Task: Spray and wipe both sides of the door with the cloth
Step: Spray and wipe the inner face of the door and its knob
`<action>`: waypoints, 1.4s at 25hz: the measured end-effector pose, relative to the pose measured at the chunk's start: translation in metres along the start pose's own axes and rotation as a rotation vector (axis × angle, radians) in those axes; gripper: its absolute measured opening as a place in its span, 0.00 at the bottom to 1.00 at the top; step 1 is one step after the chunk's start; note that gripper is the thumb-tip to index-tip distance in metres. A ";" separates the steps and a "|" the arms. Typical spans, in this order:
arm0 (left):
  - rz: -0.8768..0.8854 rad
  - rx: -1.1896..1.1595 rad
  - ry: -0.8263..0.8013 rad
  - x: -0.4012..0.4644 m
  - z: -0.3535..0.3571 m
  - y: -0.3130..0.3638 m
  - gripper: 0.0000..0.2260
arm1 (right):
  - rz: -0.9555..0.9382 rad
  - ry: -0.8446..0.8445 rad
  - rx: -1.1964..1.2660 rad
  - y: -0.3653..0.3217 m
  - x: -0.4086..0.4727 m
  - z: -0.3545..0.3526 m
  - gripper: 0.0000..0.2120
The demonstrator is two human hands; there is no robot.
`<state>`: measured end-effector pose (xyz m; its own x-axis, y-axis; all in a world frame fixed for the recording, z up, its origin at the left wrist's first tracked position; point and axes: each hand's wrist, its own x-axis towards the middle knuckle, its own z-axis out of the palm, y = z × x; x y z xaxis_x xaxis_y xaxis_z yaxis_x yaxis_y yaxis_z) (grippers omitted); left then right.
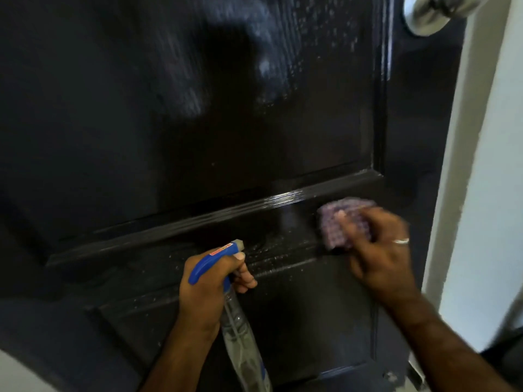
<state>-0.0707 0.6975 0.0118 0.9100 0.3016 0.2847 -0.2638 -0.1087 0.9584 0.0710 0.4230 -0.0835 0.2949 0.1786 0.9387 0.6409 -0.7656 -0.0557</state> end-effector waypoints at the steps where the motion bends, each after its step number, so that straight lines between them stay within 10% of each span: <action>1: 0.006 0.015 0.017 0.000 -0.008 -0.004 0.12 | 0.179 0.104 0.012 0.009 0.004 0.000 0.30; 6: -0.017 0.057 0.141 -0.006 -0.073 -0.031 0.16 | 0.486 0.282 0.132 -0.079 0.016 0.055 0.30; 14: 0.075 0.127 0.268 -0.017 -0.194 -0.046 0.14 | -0.298 -0.026 0.162 -0.245 0.017 0.120 0.30; 21: 0.088 0.056 0.329 -0.033 -0.246 -0.055 0.12 | 0.686 0.202 0.319 -0.184 0.003 0.142 0.27; 26: 0.106 0.068 0.402 -0.044 -0.276 -0.055 0.12 | -0.184 -0.060 0.245 -0.375 0.018 0.158 0.28; 29: 0.093 0.014 0.473 -0.043 -0.296 -0.058 0.09 | -0.430 -0.167 0.175 -0.362 0.032 0.156 0.31; 35: 0.086 0.078 0.487 -0.036 -0.310 -0.069 0.07 | 0.059 -0.022 0.111 -0.292 0.008 0.132 0.31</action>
<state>-0.1846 0.9876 -0.0585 0.6257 0.6939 0.3562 -0.2894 -0.2175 0.9322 -0.0205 0.7296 -0.1048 0.3495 0.1498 0.9249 0.6963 -0.7020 -0.1495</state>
